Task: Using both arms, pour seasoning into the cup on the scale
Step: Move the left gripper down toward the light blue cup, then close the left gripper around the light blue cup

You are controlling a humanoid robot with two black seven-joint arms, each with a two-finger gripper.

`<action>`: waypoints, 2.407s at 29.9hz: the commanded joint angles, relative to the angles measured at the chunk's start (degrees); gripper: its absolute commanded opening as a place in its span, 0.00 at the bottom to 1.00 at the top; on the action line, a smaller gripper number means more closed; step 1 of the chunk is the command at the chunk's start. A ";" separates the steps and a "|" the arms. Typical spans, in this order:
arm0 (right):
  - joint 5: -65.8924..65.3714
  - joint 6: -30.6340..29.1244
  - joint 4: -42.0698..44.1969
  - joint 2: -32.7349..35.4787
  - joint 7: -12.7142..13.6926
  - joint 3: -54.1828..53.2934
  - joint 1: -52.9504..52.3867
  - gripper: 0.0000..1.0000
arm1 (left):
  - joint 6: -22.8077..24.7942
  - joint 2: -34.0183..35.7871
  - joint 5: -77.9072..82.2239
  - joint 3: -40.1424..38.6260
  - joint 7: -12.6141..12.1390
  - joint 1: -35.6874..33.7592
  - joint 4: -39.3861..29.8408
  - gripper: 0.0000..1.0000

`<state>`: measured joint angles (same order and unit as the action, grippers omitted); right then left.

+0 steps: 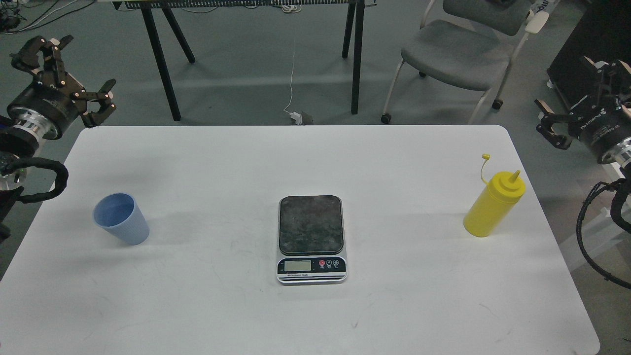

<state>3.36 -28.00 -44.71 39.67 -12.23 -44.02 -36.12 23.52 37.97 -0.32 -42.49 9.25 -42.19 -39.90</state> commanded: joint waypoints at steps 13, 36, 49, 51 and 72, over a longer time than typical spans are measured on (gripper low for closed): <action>0.07 0.00 -0.12 -0.03 0.01 -0.18 0.26 1.00 | 2.05 0.70 -0.21 -0.58 2.70 0.27 -0.35 1.00; 0.07 0.00 -0.29 0.05 -0.16 -0.27 0.44 1.00 | 4.48 17.05 38.30 9.79 16.94 -4.30 -3.17 0.99; -0.02 0.00 -0.38 0.49 -0.16 -0.27 0.62 1.00 | 4.48 18.01 59.53 12.25 18.75 -0.26 -4.13 1.00; 0.07 0.00 -0.38 0.58 -0.16 -0.27 0.70 1.00 | 4.48 17.93 62.71 12.34 18.75 -0.17 -4.13 1.00; 0.07 0.00 -0.64 0.58 -0.25 -0.27 1.67 1.00 | -16.05 17.14 73.36 31.85 18.75 2.55 -4.13 1.00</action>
<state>3.43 -28.00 -45.34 40.31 -12.48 -44.30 -34.47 8.59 55.04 73.08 -11.13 28.02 -40.13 -43.97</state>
